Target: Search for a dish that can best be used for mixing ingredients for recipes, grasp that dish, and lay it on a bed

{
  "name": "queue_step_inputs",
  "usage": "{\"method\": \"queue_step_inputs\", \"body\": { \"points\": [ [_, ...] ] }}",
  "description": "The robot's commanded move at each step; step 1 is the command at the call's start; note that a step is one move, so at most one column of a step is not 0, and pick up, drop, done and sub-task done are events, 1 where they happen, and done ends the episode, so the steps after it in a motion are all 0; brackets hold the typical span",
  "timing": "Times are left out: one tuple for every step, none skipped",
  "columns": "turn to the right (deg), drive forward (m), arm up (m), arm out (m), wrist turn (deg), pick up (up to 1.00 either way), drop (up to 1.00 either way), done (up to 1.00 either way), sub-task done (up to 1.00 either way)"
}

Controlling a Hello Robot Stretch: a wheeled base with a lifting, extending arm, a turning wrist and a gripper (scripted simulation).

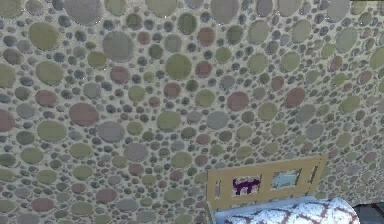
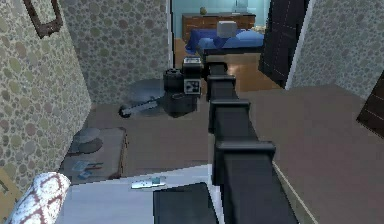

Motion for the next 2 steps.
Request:
{"method": "queue_step_inputs", "body": {
  "points": [
    [0.0,0.0,0.0,0.0,6.0,0.0,0.0,0.0,0.0],
    [0.0,0.0,-0.4,0.0,0.0,0.0,0.0,0.0,0.0]
  ]
}}
